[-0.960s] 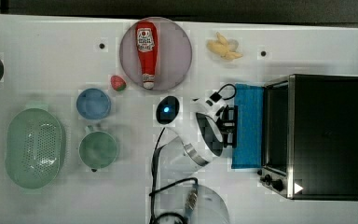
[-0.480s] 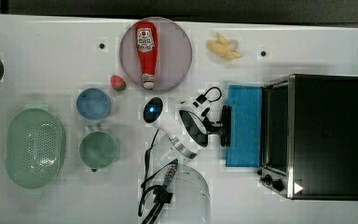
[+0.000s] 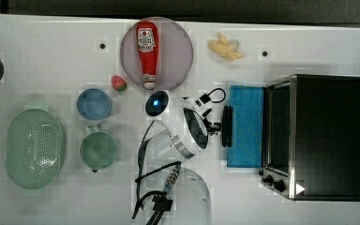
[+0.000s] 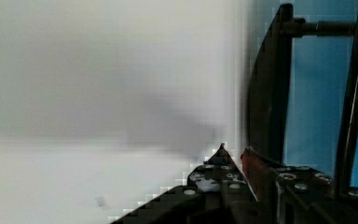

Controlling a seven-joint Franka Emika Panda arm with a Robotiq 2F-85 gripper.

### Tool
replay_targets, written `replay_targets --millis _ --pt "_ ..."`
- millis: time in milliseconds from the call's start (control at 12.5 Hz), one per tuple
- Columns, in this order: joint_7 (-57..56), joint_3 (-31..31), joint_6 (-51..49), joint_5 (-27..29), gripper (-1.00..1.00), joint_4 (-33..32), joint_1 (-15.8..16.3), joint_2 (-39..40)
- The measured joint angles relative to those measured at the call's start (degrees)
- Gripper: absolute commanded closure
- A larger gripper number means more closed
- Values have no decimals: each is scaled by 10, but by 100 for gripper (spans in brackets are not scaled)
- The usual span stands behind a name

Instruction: Flap open oven.

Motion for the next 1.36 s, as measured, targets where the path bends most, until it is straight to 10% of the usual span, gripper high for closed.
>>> replay_targets --millis 560,1360 --pt "12 -5 -14 280 65 20 8 -213" --pt "73 -35 -280 311 65 113 -6 -344"
